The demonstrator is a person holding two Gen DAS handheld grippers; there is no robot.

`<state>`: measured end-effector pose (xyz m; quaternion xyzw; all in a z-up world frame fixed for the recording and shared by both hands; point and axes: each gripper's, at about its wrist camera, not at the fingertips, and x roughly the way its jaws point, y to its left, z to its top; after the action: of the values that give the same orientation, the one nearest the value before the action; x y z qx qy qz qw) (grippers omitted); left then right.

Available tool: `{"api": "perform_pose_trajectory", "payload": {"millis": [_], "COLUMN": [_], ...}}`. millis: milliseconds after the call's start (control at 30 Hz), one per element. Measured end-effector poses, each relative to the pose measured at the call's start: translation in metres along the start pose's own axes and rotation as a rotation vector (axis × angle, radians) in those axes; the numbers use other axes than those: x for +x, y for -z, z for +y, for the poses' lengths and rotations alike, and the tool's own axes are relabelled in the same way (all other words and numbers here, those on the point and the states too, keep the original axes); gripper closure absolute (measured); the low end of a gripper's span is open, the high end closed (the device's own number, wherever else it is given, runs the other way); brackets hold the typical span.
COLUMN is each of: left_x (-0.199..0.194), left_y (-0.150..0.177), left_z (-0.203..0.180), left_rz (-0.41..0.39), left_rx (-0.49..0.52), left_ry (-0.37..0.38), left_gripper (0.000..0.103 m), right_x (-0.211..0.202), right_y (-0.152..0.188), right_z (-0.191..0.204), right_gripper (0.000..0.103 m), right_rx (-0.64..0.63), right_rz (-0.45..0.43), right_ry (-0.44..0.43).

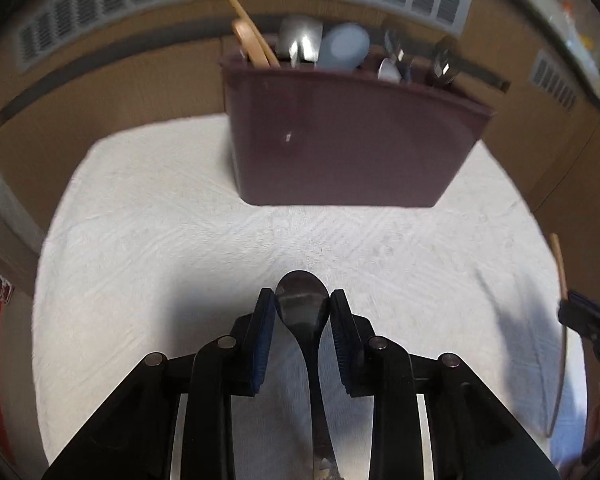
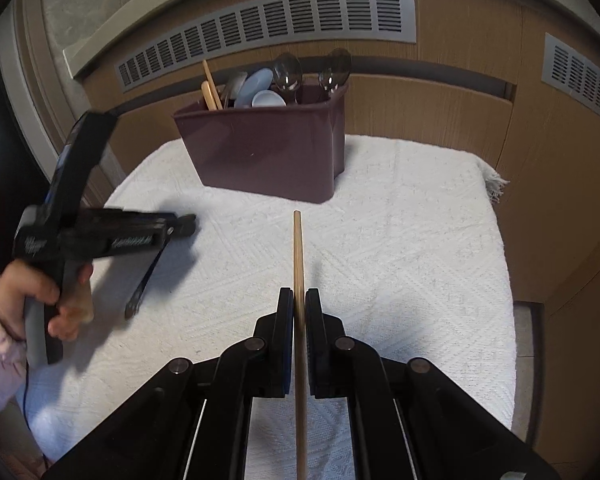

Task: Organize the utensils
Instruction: 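Lift the spoon and chopstick over the maroon holder and open both tools to drop them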

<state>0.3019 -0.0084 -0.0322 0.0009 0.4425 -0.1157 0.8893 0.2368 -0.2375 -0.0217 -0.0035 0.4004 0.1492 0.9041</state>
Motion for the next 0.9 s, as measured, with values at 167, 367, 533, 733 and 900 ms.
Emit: {"api": "perform_pose_trajectory", "payload": {"millis": [167,367,533,733,900], "left_x": [-0.063,-0.111,-0.128,-0.163,-0.218], "left_y": [0.023,0.025,0.022,-0.014,-0.083], "left_z": [0.003,0.006,0.007,0.0,-0.009], "left_rz": [-0.221,-0.336,-0.379,-0.499,-0.725], "left_rx": [-0.013,-0.007,-0.015,-0.012,0.027], "left_ry": [0.003,0.022,0.044,0.083,0.099], "left_gripper": [0.074,0.074,0.074,0.074,0.074], "right_x": [-0.009,-0.024,-0.037,-0.054,-0.103], "right_y": [-0.003,-0.007,-0.014,-0.036,-0.111], "right_z": [0.008,0.02,0.03,0.038,0.049], "right_gripper": [0.098,0.098,0.098,0.098,0.098], "right_rx": [0.005,-0.001,-0.027,-0.055,-0.119], "right_rz": [-0.022,-0.058,-0.093,-0.155,-0.348], "right_ry": [0.003,0.005,0.006,0.002,0.034]}}
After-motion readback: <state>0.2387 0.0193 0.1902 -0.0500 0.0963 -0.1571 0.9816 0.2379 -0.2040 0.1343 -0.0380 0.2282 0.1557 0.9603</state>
